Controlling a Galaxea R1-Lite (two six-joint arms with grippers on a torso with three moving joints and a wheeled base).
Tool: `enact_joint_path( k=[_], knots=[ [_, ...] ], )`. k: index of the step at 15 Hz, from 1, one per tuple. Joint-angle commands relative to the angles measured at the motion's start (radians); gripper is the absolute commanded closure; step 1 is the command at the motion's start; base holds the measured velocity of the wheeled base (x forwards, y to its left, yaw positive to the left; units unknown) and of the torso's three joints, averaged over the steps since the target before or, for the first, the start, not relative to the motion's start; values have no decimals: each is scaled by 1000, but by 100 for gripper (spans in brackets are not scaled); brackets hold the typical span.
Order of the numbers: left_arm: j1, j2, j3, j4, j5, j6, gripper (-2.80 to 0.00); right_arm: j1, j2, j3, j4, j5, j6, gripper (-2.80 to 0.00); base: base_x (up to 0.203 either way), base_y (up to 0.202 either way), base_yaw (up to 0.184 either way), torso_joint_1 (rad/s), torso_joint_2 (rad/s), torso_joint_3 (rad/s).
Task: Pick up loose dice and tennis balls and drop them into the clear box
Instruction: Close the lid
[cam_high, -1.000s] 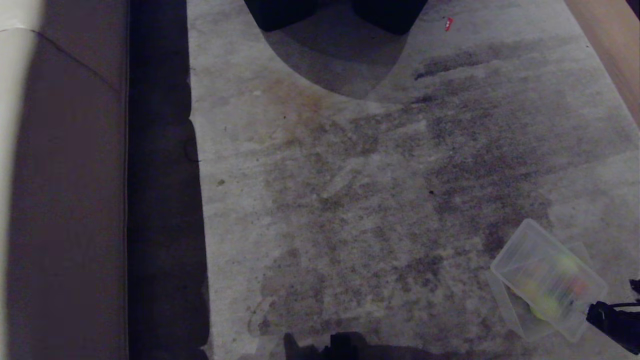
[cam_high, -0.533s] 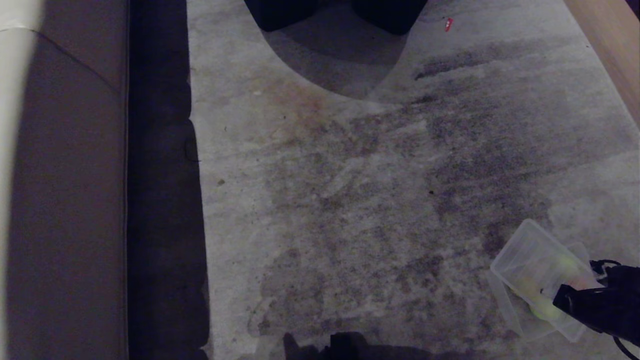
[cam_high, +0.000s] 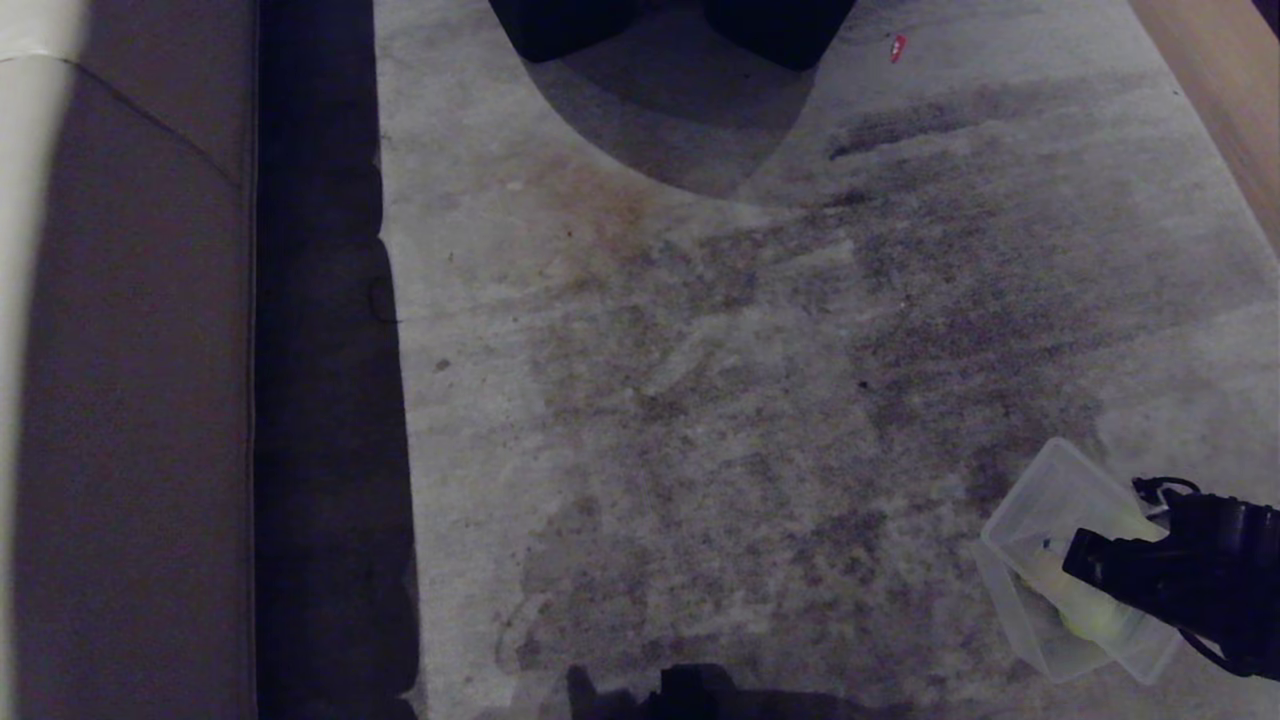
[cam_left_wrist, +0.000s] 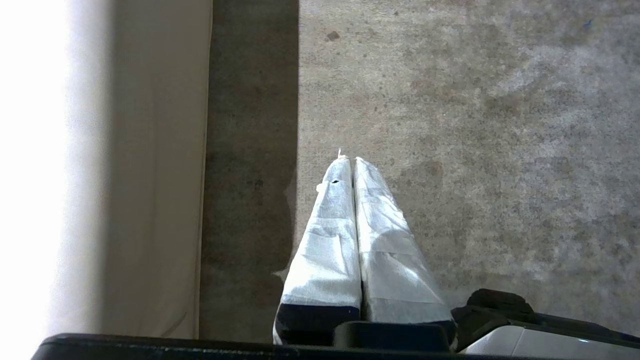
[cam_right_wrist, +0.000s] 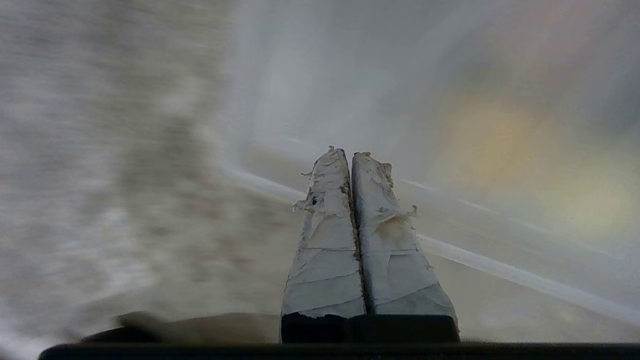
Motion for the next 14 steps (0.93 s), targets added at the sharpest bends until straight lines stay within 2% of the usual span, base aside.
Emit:
enact_joint_path(
  k=[1, 4, 5, 8, 10, 12, 14],
  knots=[
    [0, 1, 0, 0, 1, -1, 0, 30, -9, -3, -20, 26, 38, 0, 0, 0, 0, 0, 0, 0],
    [0, 0, 0, 0, 0, -1, 0, 53, -31, -11, -33, 159, 106, 0, 0, 0, 0, 0, 0, 0],
    [0, 0, 0, 0, 1, -1, 0, 54, -35, -16, -37, 169, 112, 0, 0, 0, 0, 0, 0, 0],
    [0, 0, 0, 0, 1, -1, 0, 89, 6, -41, -39, 167, 112, 0, 0, 0, 0, 0, 0, 0],
    [0, 0, 0, 0, 0, -1, 0, 104, 71, -105, -57, 158, 112, 0, 0, 0, 0, 0, 0, 0],
    [0, 0, 0, 0, 1, -1, 0, 108, 118, -171, -90, 112, 111, 0, 0, 0, 0, 0, 0, 0],
    [0, 0, 0, 0, 0, -1, 0, 109, 120, -174, -110, 103, 111, 0, 0, 0, 0, 0, 0, 0]
  ],
)
